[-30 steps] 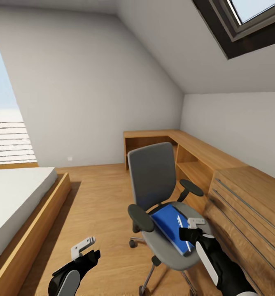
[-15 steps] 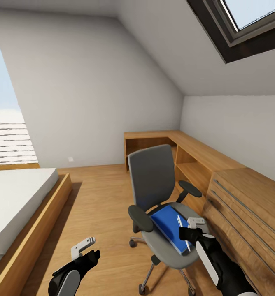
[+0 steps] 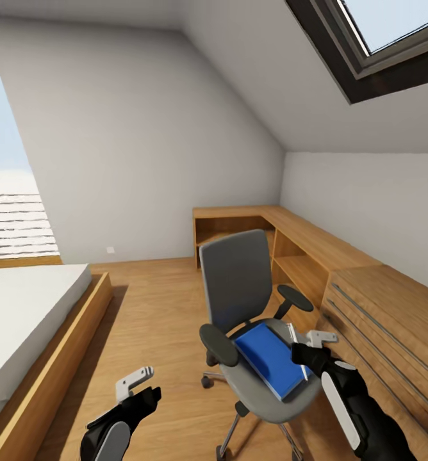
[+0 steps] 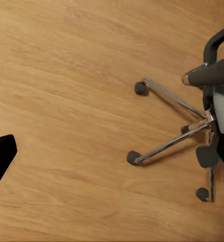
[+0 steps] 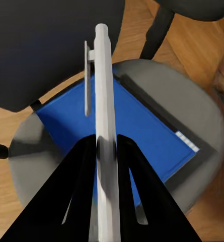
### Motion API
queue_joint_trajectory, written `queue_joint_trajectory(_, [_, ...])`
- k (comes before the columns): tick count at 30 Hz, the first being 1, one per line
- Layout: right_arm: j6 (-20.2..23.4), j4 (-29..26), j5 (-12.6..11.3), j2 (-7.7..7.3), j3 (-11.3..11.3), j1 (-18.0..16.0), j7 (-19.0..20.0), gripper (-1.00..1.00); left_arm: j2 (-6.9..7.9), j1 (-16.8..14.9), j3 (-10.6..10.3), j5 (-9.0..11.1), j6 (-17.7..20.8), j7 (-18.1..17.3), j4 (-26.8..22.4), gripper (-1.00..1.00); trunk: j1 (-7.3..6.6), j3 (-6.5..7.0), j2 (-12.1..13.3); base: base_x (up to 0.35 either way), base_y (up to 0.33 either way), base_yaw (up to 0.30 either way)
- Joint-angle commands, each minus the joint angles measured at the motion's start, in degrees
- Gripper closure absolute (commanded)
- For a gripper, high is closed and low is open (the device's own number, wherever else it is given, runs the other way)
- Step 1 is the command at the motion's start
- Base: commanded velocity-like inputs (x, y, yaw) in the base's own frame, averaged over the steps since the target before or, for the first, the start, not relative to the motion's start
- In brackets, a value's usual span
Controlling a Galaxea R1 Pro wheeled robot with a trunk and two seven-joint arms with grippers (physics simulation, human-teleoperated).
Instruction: In the bedroom, organize the workspace by keeping the computer under the desk, ensuring the monitor is on the desk, placing the keyboard on the desk next to the monitor, placing the mouse on the desk next to the keyboard, moving the folder from the swivel chair onto the desk next to the mouse, stacking the notebook on top of the folder with the pen on top of the notebook, and positioning the swivel chair next to the desk.
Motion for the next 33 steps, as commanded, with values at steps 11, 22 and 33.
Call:
queue_joint_trajectory(11, [3.7, -1.4, -0.8, 0.13, -5.2, 0.3, -0.1, 1.00, 0.12, 0.0, -5.5, -3.3, -5.6, 4.9, -0.9, -1.00, -2.42, 1.95, 4.4, 0.000, 0.000, -0.029])
queue_joint_trajectory(22, [4.3, -1.6, -0.8, 0.19, -6.2, 0.3, -0.1, 1.00, 0.15, 0.0, -7.4, -3.6, -8.6, 8.0, -0.8, -1.00, -4.84, 4.25, 8.8, 0.000, 0.000, -0.209])
queue_joint_trajectory(33, [4.3, -1.6, -0.8, 0.25, -7.1, 0.3, -0.1, 1.00, 0.15, 0.0, -7.8, -3.5, -8.7, 8.2, -0.7, -1.00, -7.25, 6.46, 13.2, 0.000, 0.000, -0.249])
